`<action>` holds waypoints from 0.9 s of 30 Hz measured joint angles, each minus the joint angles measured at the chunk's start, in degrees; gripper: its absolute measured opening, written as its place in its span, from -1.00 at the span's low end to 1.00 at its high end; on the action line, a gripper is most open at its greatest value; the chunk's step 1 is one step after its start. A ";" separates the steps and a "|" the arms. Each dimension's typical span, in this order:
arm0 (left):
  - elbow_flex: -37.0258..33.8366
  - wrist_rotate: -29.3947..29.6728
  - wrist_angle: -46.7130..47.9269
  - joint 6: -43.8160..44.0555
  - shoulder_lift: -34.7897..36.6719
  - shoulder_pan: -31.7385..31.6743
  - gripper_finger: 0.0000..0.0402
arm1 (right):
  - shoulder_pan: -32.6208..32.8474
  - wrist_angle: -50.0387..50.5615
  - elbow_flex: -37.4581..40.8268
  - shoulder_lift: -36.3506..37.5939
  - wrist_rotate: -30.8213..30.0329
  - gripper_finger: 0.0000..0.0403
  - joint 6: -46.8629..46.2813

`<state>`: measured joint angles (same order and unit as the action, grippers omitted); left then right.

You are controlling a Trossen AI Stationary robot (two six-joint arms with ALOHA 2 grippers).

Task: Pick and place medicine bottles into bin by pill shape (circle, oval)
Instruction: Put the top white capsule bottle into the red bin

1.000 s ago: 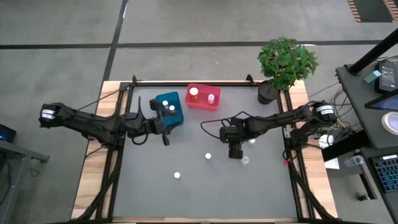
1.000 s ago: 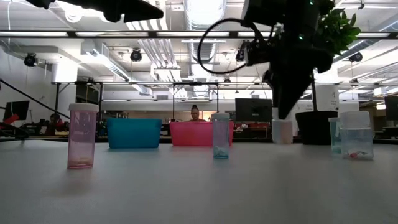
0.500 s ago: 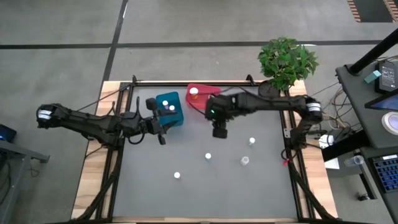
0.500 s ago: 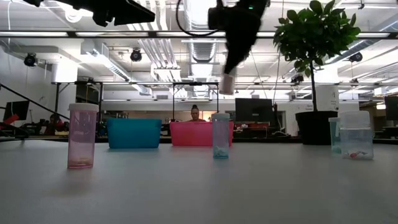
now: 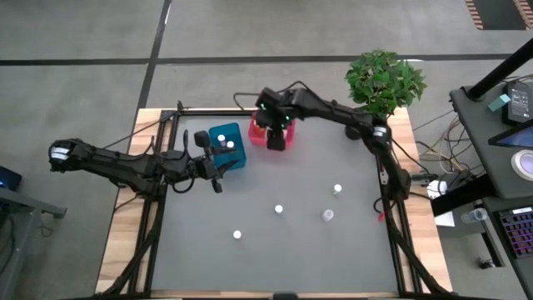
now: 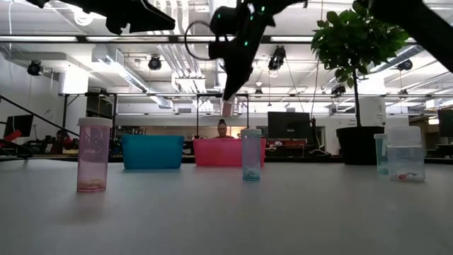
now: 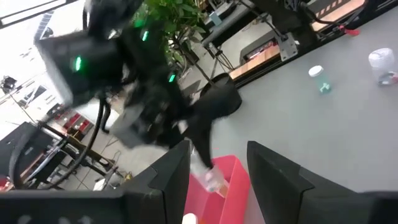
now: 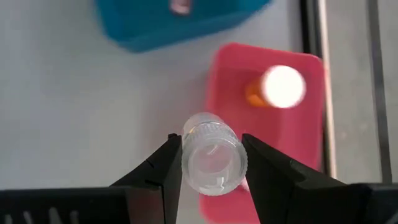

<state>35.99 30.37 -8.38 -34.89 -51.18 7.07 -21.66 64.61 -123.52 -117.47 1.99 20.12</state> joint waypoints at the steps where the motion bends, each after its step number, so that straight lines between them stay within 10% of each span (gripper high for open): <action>1: 0.00 0.00 0.00 0.00 -0.04 0.02 -0.29 | -0.85 -0.06 -0.99 -1.15 -0.01 -0.32 0.08; 27: 0.00 0.00 -0.05 -0.02 -0.11 0.02 -0.29 | -9.04 -4.04 -7.35 -15.07 -0.47 -0.31 4.70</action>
<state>35.99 30.37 -8.43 -34.92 -51.29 7.09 -30.69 60.57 -130.87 -132.55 1.52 24.82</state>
